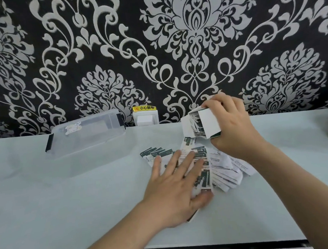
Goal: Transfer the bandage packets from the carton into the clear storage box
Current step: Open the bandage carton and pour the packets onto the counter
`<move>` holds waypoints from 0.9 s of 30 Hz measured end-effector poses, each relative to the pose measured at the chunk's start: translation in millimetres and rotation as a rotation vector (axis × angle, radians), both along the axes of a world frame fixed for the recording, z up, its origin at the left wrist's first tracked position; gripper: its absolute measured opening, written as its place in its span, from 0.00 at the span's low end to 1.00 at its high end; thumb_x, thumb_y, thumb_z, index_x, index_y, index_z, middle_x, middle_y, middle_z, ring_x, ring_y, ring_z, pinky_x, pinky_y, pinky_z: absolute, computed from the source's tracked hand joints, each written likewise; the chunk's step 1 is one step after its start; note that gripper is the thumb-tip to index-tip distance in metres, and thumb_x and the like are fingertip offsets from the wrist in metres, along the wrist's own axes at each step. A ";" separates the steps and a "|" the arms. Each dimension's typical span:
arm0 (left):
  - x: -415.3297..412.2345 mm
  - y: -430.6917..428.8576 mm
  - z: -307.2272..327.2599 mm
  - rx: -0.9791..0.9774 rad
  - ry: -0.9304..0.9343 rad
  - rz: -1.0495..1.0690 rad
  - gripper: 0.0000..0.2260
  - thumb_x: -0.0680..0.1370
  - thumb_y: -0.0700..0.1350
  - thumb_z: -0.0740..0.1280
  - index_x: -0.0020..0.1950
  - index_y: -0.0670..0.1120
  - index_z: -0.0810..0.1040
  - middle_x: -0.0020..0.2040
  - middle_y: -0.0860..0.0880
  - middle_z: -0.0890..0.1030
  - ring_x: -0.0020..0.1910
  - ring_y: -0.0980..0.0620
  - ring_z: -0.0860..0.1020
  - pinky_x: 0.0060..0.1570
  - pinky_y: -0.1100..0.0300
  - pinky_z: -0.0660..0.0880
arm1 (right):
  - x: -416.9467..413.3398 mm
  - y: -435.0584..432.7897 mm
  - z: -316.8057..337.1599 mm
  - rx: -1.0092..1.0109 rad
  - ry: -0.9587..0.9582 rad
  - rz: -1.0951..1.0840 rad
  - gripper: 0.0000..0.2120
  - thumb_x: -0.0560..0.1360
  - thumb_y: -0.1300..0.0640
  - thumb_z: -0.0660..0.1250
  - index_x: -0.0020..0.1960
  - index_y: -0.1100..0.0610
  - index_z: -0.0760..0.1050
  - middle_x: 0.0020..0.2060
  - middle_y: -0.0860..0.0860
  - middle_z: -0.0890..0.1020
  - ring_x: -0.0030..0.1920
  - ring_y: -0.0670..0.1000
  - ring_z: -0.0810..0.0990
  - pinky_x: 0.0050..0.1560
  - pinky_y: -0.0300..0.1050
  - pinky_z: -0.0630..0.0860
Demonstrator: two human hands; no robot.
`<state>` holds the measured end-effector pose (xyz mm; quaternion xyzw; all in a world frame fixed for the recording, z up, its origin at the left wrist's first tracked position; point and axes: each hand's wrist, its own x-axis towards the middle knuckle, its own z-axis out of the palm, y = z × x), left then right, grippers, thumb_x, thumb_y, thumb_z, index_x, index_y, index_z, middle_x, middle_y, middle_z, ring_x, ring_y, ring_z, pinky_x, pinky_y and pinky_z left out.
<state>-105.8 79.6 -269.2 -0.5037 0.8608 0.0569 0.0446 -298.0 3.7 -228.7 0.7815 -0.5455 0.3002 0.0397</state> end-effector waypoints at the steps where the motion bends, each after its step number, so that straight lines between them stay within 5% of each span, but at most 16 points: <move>1: 7.0 2.0 0.6 0.006 -0.017 0.015 0.34 0.75 0.71 0.39 0.76 0.59 0.34 0.77 0.58 0.33 0.74 0.53 0.29 0.71 0.39 0.32 | 1.2 1.5 -0.4 -0.034 0.011 0.020 0.33 0.64 0.55 0.75 0.66 0.52 0.67 0.66 0.51 0.69 0.64 0.57 0.63 0.57 0.63 0.71; 5: 29.3 -3.2 17.6 0.018 0.158 0.162 0.35 0.74 0.70 0.38 0.77 0.57 0.37 0.78 0.56 0.35 0.76 0.56 0.33 0.74 0.45 0.34 | 19.4 6.6 2.8 -0.249 0.035 0.039 0.32 0.63 0.65 0.71 0.65 0.54 0.68 0.65 0.54 0.70 0.64 0.59 0.64 0.57 0.61 0.71; 8: 38.1 -18.5 42.6 -0.022 0.780 0.392 0.27 0.80 0.61 0.51 0.77 0.54 0.56 0.77 0.56 0.60 0.75 0.56 0.58 0.73 0.56 0.55 | 40.9 16.2 2.3 -0.334 0.103 0.055 0.38 0.56 0.73 0.65 0.64 0.52 0.66 0.66 0.53 0.68 0.67 0.59 0.64 0.57 0.59 0.70; 10: 38.7 -27.8 53.8 0.064 1.092 0.443 0.21 0.80 0.55 0.61 0.73 0.55 0.66 0.68 0.59 0.72 0.64 0.63 0.71 0.64 0.61 0.67 | 52.9 21.1 -0.7 -0.348 0.127 0.094 0.37 0.57 0.73 0.63 0.64 0.52 0.66 0.65 0.52 0.67 0.67 0.59 0.64 0.58 0.58 0.68; 13: 36.8 -33.5 49.6 0.111 1.043 0.445 0.24 0.75 0.44 0.70 0.69 0.56 0.68 0.60 0.60 0.76 0.51 0.71 0.72 0.51 0.69 0.67 | 62.4 25.3 -6.9 -0.301 0.172 0.110 0.37 0.58 0.72 0.64 0.64 0.52 0.66 0.64 0.52 0.68 0.68 0.58 0.64 0.59 0.58 0.69; 18: 43.6 -31.2 40.2 0.176 1.007 0.446 0.32 0.71 0.37 0.72 0.70 0.57 0.63 0.54 0.62 0.75 0.47 0.72 0.75 0.45 0.74 0.72 | 62.4 24.7 -12.7 -0.265 0.168 0.089 0.36 0.58 0.71 0.70 0.64 0.52 0.68 0.62 0.51 0.68 0.66 0.57 0.66 0.59 0.56 0.68; 21: 50.8 -28.8 38.2 0.204 0.934 0.463 0.40 0.69 0.41 0.75 0.75 0.56 0.58 0.61 0.56 0.75 0.55 0.58 0.78 0.55 0.59 0.77 | 65.0 27.4 -15.4 -0.249 0.174 0.091 0.38 0.56 0.71 0.71 0.64 0.52 0.68 0.62 0.50 0.68 0.65 0.56 0.65 0.58 0.54 0.68; 27: 57.8 -30.3 38.4 0.086 0.778 0.415 0.36 0.67 0.47 0.78 0.72 0.55 0.65 0.64 0.56 0.73 0.62 0.56 0.73 0.61 0.59 0.70 | 71.2 29.2 -16.1 -0.227 0.149 0.066 0.39 0.55 0.72 0.71 0.63 0.53 0.68 0.61 0.51 0.69 0.65 0.56 0.65 0.57 0.53 0.67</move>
